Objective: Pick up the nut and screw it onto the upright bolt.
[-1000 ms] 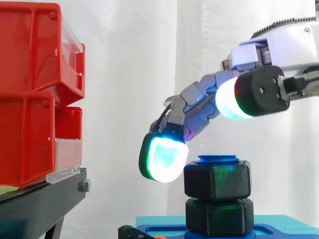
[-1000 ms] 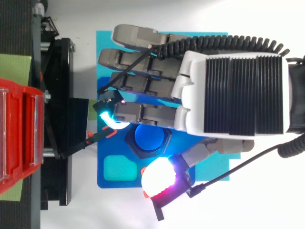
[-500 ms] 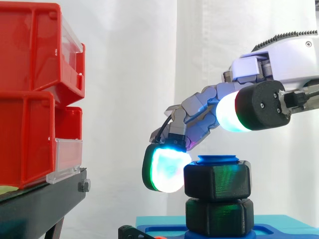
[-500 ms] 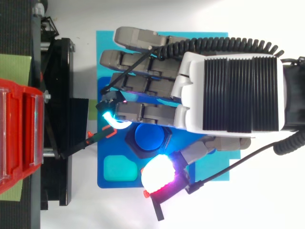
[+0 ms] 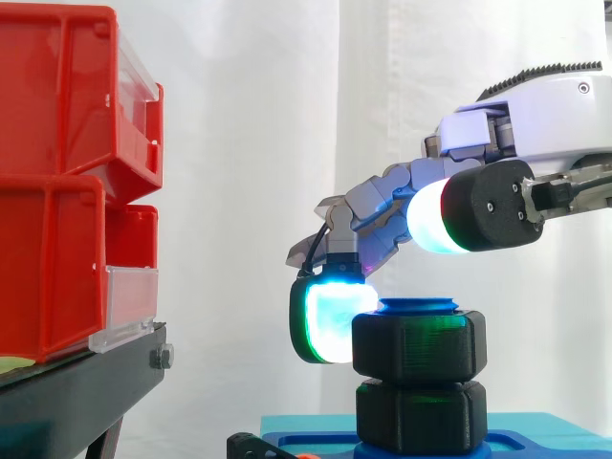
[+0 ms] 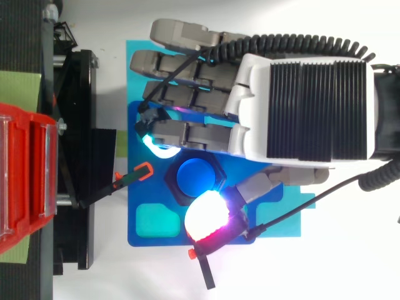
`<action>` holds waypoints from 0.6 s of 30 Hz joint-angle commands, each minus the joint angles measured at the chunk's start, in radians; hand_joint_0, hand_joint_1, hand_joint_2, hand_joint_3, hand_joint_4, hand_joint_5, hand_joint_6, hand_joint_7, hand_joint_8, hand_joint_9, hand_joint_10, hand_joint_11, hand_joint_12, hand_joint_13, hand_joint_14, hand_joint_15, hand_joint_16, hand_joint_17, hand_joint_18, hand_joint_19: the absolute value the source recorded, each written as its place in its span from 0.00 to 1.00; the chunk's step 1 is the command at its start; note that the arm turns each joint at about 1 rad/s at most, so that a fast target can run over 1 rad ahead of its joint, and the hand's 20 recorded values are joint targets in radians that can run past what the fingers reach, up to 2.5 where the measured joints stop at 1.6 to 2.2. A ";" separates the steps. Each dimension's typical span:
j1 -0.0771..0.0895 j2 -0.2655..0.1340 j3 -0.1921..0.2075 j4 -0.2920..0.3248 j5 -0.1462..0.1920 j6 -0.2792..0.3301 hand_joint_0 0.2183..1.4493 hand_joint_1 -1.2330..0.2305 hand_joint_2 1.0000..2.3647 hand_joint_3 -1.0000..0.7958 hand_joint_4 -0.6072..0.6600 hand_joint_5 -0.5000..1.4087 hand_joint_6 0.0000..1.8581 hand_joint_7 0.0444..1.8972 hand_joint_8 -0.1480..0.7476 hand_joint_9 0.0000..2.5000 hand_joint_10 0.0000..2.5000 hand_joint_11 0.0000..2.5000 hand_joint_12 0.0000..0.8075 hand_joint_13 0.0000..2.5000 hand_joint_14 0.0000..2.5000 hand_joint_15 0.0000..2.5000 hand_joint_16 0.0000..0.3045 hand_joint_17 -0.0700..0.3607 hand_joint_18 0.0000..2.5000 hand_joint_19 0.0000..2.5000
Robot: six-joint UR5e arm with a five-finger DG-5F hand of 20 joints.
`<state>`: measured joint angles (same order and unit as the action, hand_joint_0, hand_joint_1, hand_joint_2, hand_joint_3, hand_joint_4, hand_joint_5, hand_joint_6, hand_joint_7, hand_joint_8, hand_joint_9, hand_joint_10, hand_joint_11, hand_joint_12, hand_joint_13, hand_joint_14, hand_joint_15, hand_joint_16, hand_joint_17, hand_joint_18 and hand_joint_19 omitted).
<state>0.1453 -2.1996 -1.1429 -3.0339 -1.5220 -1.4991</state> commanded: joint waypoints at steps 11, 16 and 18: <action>-0.016 0.001 0.000 -0.005 -0.003 0.000 0.21 0.74 0.00 0.28 0.66 0.24 0.27 0.65 0.47 0.24 0.00 0.00 0.39 0.10 0.00 0.00 0.13 0.36 0.00 0.00; -0.023 0.001 0.000 -0.003 -0.004 0.000 0.21 0.73 0.00 0.28 0.64 0.25 0.27 0.69 0.47 0.25 0.00 0.00 0.38 0.12 0.00 0.00 0.12 0.35 0.00 0.00; -0.024 0.001 0.000 -0.003 -0.007 0.000 0.22 0.73 0.00 0.28 0.64 0.25 0.27 0.69 0.47 0.26 0.00 0.00 0.38 0.12 0.00 0.00 0.12 0.35 0.00 0.00</action>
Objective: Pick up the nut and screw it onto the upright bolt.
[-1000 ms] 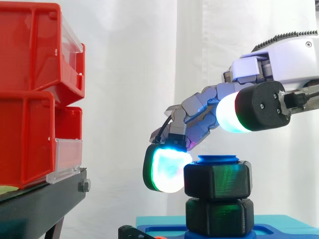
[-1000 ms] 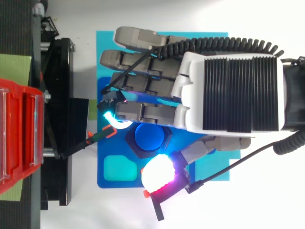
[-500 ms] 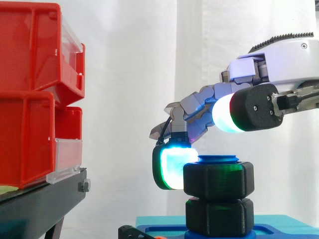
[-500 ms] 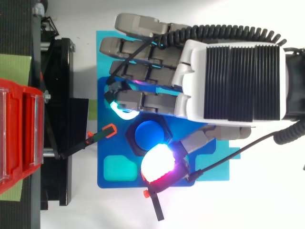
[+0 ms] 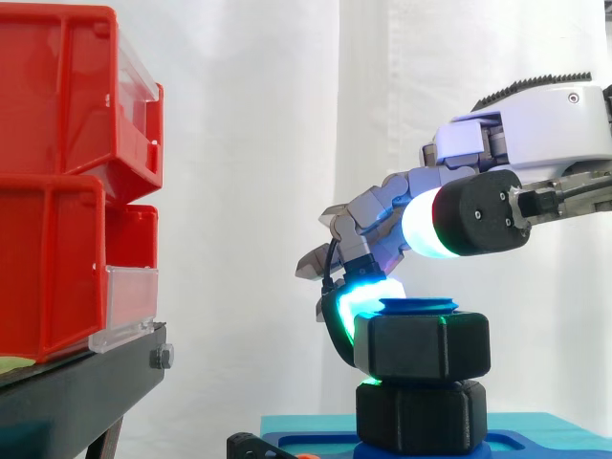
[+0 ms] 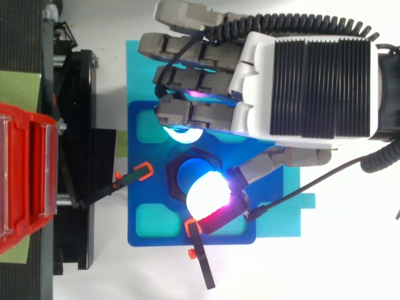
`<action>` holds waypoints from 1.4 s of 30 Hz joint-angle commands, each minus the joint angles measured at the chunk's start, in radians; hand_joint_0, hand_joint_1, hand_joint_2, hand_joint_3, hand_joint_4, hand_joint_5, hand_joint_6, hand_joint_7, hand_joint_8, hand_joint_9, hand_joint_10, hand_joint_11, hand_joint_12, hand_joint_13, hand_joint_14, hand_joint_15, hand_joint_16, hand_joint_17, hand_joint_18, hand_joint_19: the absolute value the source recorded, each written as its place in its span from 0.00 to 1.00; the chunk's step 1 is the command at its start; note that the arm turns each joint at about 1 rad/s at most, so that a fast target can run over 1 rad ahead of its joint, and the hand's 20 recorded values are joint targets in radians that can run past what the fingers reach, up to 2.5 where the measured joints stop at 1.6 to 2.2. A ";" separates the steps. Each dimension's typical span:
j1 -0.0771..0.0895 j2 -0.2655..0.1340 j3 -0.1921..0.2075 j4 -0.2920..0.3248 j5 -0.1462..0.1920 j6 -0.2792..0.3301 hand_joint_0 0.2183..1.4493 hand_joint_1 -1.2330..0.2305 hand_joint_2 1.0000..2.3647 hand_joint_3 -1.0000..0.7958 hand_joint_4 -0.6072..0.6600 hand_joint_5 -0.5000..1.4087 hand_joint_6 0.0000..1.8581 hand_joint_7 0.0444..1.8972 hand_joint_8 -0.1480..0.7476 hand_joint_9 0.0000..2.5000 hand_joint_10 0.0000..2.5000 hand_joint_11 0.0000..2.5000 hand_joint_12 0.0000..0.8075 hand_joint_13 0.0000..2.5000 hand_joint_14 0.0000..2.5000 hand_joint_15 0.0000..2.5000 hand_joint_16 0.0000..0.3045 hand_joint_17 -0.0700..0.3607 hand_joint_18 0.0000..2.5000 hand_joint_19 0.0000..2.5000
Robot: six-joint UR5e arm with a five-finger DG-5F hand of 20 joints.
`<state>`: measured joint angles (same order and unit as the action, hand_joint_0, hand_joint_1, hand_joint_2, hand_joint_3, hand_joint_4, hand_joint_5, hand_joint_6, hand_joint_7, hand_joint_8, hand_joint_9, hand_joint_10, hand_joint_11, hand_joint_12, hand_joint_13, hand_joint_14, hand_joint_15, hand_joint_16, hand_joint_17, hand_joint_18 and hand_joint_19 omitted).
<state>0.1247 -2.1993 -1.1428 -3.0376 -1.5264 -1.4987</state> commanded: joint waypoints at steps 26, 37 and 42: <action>-0.007 0.000 0.048 -0.010 -0.038 -0.032 0.21 0.75 0.00 0.28 0.64 0.18 0.27 0.34 0.42 0.19 0.00 0.00 0.40 0.06 0.00 0.00 0.14 0.38 0.00 0.00; 0.029 0.000 0.048 -0.009 -0.029 -0.023 0.20 0.76 0.00 0.28 0.62 0.18 0.27 0.33 0.41 0.16 0.00 0.00 0.40 0.04 0.00 0.00 0.14 0.38 0.00 0.00; 0.041 -0.002 0.048 0.010 -0.026 -0.026 0.20 0.76 0.00 0.28 0.62 0.17 0.27 0.32 0.41 0.15 0.00 0.00 0.41 0.04 0.00 0.00 0.14 0.38 0.00 0.00</action>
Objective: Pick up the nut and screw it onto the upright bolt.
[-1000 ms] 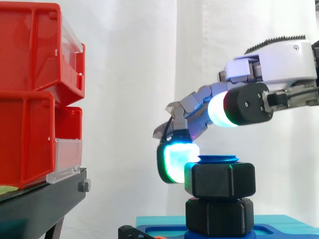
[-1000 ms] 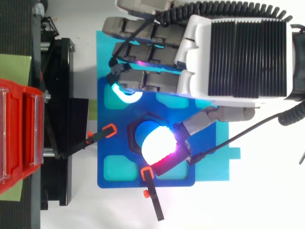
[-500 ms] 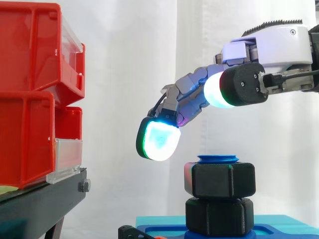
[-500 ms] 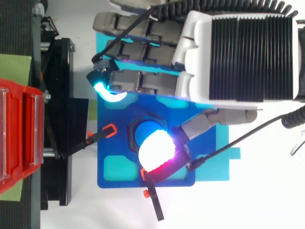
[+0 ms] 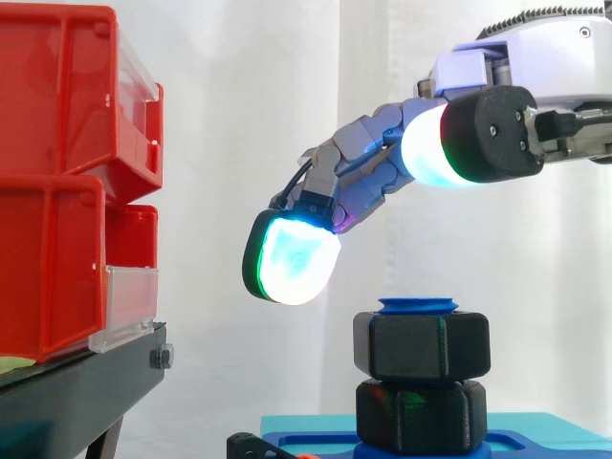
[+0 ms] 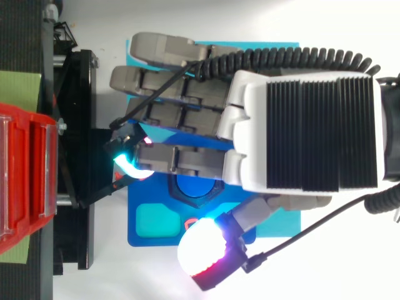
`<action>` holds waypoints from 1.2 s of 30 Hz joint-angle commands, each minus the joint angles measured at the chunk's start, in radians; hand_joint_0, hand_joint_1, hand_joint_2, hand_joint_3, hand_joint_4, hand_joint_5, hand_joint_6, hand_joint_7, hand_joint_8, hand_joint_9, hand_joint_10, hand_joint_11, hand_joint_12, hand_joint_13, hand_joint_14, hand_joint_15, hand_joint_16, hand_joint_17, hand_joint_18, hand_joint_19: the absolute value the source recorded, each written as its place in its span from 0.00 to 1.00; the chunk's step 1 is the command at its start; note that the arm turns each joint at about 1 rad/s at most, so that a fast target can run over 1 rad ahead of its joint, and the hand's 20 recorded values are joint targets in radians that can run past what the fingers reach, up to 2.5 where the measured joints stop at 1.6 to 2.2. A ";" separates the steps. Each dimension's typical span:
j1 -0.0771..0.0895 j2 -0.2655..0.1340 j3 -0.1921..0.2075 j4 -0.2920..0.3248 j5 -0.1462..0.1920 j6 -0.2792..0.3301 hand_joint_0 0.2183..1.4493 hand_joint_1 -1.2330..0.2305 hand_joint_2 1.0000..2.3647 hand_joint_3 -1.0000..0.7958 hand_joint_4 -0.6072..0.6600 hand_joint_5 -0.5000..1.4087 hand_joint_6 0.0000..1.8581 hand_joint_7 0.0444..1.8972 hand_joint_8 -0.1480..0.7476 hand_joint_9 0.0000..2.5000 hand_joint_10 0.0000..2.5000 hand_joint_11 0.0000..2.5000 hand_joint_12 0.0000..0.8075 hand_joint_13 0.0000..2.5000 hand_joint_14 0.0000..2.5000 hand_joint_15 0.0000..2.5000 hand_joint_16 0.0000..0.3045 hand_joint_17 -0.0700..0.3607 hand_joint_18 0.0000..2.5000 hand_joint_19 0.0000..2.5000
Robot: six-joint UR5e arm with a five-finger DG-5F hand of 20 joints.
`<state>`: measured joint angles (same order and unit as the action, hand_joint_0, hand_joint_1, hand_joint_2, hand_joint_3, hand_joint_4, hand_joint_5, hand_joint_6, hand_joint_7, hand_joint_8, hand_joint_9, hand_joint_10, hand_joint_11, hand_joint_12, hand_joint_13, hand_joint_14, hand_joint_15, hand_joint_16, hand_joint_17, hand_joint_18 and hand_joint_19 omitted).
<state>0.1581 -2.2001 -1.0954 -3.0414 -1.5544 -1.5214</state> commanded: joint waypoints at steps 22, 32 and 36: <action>0.015 -0.003 -0.057 0.110 0.004 0.003 0.20 0.76 0.00 0.28 0.62 0.17 0.27 0.32 0.41 0.15 0.00 0.00 0.41 0.04 0.00 0.00 0.14 0.39 0.00 0.00; 0.015 -0.003 -0.083 0.118 0.002 0.013 0.20 0.80 0.00 0.28 0.62 0.17 0.27 0.35 0.42 0.15 0.00 0.00 0.41 0.04 0.00 0.00 0.14 0.39 0.00 0.00; 0.014 -0.001 -0.083 0.102 -0.004 0.044 0.20 0.82 0.00 0.28 0.62 0.17 0.27 0.35 0.43 0.15 0.00 0.00 0.42 0.04 0.00 0.00 0.14 0.39 0.00 0.00</action>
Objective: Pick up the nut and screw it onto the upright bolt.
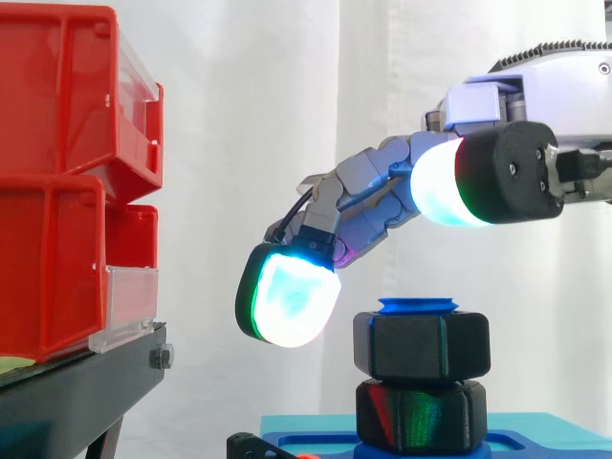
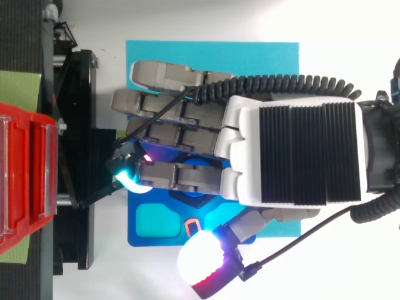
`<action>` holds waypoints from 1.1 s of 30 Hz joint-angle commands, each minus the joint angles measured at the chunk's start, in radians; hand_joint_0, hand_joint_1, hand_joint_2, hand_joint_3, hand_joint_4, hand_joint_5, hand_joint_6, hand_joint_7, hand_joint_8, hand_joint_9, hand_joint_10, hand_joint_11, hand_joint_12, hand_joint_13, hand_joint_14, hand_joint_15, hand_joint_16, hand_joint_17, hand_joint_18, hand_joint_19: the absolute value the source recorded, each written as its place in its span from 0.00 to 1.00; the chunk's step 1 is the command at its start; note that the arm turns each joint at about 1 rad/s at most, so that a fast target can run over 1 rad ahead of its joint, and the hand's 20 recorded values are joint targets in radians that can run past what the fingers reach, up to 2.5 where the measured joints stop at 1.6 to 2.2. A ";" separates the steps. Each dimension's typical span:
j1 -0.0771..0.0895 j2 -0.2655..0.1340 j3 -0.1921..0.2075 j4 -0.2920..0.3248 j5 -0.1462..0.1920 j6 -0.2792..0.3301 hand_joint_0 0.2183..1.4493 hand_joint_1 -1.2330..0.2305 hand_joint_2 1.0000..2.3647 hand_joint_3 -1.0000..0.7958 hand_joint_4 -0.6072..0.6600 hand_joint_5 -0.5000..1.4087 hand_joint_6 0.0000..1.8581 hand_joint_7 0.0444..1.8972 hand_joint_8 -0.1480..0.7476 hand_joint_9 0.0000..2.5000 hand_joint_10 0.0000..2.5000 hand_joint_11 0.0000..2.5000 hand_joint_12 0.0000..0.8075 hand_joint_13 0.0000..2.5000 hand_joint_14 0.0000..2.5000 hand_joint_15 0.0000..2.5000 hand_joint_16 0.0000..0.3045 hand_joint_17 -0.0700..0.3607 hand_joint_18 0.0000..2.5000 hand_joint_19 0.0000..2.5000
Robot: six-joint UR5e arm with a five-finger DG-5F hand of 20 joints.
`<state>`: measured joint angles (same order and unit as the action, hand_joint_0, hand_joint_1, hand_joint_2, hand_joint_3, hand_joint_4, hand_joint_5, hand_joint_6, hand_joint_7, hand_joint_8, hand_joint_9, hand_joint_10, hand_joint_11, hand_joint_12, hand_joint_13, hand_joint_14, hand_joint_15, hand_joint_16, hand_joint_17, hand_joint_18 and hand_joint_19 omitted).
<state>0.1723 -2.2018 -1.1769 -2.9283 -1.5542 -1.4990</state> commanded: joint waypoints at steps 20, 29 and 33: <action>-0.010 0.001 -0.001 -0.043 -0.014 0.039 0.20 0.82 0.00 0.28 0.65 0.18 0.27 0.47 0.44 0.15 0.00 0.00 0.42 0.04 0.00 0.00 0.14 0.39 0.00 0.00; -0.028 0.001 0.003 -0.041 -0.029 -0.001 0.21 0.81 0.00 0.28 0.67 0.19 0.27 0.51 0.46 0.18 0.00 0.00 0.39 0.06 0.00 0.00 0.12 0.36 0.00 0.00; -0.039 0.001 0.011 -0.045 -0.040 -0.018 0.22 0.79 0.00 0.28 0.67 0.20 0.27 0.55 0.47 0.19 0.00 0.00 0.36 0.08 0.00 0.00 0.10 0.33 0.00 0.00</action>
<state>0.1418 -2.2014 -1.1709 -2.9704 -1.5861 -1.5041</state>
